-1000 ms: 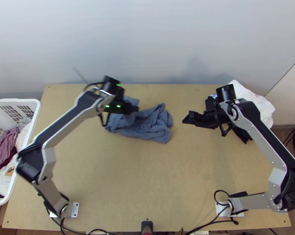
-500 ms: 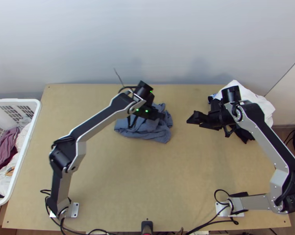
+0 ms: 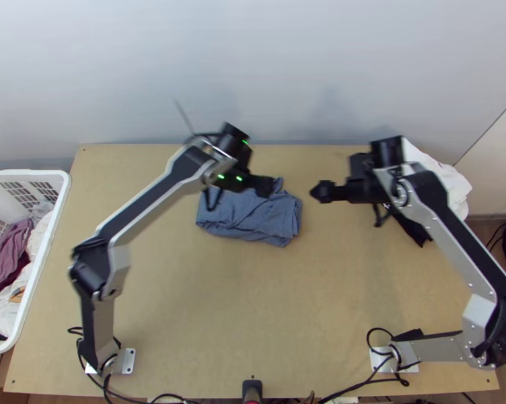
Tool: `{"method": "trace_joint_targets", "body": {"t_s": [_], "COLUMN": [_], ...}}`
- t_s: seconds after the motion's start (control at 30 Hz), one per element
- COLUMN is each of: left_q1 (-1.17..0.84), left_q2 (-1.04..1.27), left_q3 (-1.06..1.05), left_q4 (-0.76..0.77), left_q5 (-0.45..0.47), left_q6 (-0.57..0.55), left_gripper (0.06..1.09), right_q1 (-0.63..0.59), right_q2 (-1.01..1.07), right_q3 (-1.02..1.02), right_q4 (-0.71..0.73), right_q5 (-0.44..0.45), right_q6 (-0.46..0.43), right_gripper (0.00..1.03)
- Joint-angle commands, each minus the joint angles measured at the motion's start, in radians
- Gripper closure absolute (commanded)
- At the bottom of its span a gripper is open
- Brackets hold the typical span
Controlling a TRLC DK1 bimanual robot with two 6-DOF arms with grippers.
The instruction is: Fold the t-shirt
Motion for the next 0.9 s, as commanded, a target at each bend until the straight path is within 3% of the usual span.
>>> {"method": "trace_joint_targets", "body": {"t_s": [0.0, 0.2, 0.3, 0.5, 0.67, 0.87], "left_q1": [0.145, 0.300, 0.356, 0.414, 0.421, 0.421], "left_q2": [-0.184, -0.345, -0.403, -0.492, -0.520, -0.531], "left_q3": [-0.080, -0.243, -0.327, -0.479, -0.545, -0.599], "left_q4": [-0.052, -0.044, -0.034, 0.026, 0.049, 0.058], "left_q5": [0.000, 0.000, 0.000, 0.003, 0.008, 0.011], "left_q6": [-0.004, 0.006, 0.010, 0.003, -0.011, -0.011], "left_gripper": [0.10, 0.10, 0.10, 0.10, 0.10, 0.10], "right_q1": [0.257, 0.456, 0.514, 0.571, 0.586, 0.596], "right_q2": [0.069, 0.142, 0.162, 0.189, 0.215, 0.301], "right_q3": [0.064, -0.080, -0.137, -0.211, -0.310, -0.321], "right_q4": [0.103, 0.301, 0.385, 0.497, 0.701, 0.772], "right_q5": [0.229, 0.368, 0.382, 0.382, 0.414, 0.470], "right_q6": [-0.249, -0.548, -0.648, -0.775, -0.896, -0.982], "right_gripper": [0.03, 0.03, 0.03, 0.03, 0.03, 0.03]}}
